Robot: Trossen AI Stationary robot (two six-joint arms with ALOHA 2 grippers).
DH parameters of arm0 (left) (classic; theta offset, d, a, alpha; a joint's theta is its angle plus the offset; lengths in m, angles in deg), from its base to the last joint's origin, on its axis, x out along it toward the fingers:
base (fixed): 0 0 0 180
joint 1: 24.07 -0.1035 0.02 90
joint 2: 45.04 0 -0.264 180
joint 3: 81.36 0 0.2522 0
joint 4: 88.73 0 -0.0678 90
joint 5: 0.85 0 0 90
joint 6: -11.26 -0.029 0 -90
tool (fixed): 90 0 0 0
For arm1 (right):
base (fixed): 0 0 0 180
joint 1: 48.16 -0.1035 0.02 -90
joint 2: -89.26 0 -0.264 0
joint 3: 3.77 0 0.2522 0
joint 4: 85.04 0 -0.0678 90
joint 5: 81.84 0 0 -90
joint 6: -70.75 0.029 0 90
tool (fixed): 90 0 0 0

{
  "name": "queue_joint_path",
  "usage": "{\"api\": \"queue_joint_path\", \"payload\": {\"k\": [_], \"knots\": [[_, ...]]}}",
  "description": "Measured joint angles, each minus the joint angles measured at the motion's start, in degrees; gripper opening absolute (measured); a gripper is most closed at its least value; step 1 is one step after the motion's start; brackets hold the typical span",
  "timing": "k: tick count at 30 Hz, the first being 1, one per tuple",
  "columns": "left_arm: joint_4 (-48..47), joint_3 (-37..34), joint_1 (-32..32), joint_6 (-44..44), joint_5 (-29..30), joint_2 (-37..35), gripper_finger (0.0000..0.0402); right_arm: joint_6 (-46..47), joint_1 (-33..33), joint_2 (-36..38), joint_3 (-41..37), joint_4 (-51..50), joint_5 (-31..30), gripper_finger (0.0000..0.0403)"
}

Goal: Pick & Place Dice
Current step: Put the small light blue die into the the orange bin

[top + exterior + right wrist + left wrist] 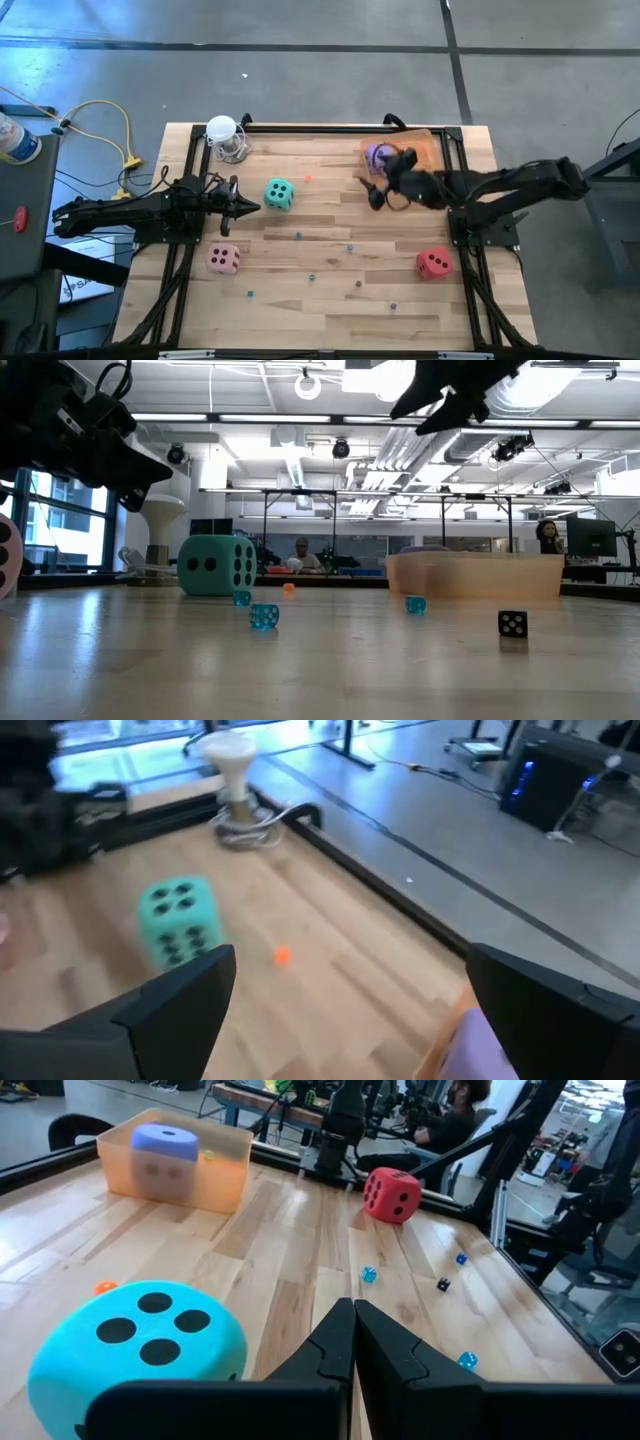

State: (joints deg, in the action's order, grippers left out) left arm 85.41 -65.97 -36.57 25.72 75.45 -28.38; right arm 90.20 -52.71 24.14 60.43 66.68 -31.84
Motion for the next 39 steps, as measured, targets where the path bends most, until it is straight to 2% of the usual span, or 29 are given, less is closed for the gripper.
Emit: {"api": "queue_joint_path", "payload": {"k": [8, 14, 24, 29, 33, 39], "knots": [[0.00, 0.00, 0.00, 0.61, -0.03, 0.00, 0.0002, 9.45, -12.12, -4.61, -0.01, -3.56, -7.82, 0.0388], [0.02, -0.02, -0.02, 0.18, -0.01, 0.00, 0.0002, 10.86, -16.51, -8.37, -0.01, -3.67, -7.84, 0.0388], [0.02, -0.01, 0.00, -0.90, 0.43, 0.00, 0.0002, 9.80, -16.87, -16.06, 0.00, -5.06, -6.43, 0.0388], [0.02, -0.01, 0.00, -0.42, 0.12, 0.00, 0.0002, 10.39, -16.73, -19.92, 0.00, 0.75, -1.90, 0.0388], [0.04, 0.00, -0.02, -0.34, 0.10, 0.00, 0.0002, 6.40, -16.73, -22.80, -0.01, 6.46, 2.65, 0.0388], [0.04, -0.01, 0.00, 0.48, 0.07, 0.00, 0.0002, 4.80, -16.73, -25.05, 0.00, 8.49, 3.64, 0.0388]]}}
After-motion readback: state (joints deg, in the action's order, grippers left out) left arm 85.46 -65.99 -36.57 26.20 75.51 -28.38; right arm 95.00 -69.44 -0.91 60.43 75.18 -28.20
